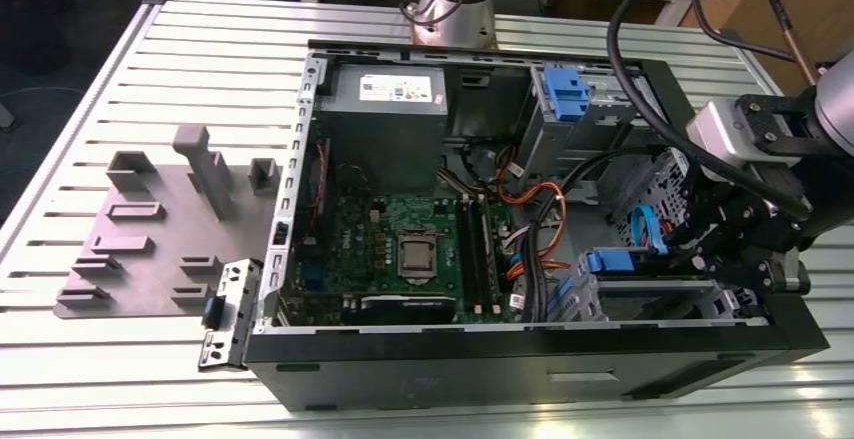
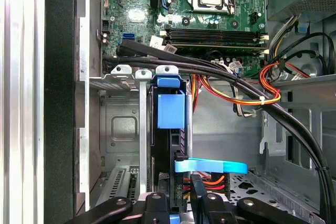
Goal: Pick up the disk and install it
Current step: 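Insert the second disk wire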
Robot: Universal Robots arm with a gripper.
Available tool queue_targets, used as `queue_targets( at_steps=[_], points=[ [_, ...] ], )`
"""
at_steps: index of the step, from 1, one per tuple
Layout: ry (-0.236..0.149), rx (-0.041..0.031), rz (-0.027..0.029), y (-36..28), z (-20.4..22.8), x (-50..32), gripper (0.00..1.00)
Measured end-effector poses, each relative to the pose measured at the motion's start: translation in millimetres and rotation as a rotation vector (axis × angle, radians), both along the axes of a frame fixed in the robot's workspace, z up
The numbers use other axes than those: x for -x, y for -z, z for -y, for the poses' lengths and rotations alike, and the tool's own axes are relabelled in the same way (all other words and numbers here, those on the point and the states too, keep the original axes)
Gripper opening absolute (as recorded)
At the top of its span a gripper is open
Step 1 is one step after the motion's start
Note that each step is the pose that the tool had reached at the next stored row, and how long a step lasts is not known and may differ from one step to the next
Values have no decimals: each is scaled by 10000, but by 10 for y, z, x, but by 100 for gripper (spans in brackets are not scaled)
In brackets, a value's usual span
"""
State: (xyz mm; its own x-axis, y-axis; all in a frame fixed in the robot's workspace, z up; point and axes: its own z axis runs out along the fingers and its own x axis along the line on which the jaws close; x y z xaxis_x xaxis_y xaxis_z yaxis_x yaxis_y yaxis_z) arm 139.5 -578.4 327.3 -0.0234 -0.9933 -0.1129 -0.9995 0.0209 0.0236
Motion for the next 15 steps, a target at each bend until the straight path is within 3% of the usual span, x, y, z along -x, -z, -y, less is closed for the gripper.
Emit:
queue_targets(
  at_steps=[6, 15],
  points=[
    [0, -1, 0, -32, 0, 0, 30],
    [1, -1, 0, -179, 0, 0, 30]
  ],
)
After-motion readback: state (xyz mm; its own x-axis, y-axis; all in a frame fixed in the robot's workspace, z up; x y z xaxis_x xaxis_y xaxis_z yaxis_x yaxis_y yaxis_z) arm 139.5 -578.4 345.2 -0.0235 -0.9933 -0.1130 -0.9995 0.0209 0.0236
